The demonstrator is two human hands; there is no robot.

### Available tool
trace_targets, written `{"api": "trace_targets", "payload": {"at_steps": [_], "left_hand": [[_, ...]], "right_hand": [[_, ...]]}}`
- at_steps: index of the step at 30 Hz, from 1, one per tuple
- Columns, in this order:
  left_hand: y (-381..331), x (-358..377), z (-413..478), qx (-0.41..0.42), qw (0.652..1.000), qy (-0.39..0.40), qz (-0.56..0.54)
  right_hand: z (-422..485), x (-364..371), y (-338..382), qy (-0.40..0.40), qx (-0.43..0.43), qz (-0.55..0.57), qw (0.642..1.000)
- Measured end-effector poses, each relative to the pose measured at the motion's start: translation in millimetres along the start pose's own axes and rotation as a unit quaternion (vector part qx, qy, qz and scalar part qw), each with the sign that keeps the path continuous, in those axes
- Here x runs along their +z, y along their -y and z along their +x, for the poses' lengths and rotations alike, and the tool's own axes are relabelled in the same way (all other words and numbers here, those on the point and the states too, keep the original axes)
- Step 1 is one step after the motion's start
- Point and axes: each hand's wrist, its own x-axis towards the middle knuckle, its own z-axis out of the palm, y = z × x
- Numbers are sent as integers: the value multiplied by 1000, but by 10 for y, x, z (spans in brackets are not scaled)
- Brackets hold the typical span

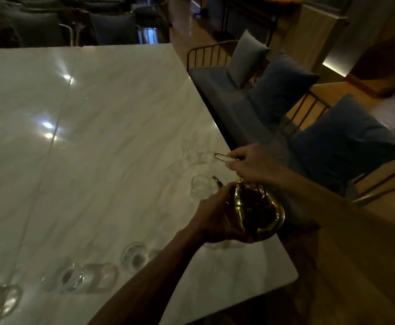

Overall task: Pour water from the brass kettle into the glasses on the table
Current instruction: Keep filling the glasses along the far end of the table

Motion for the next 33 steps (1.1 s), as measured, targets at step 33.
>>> {"api": "trace_targets", "payload": {"at_steps": [33], "left_hand": [[406,206,591,-181,974,-78,-111]], "right_hand": [[1121,47,-188,210,-12,12,978]]}}
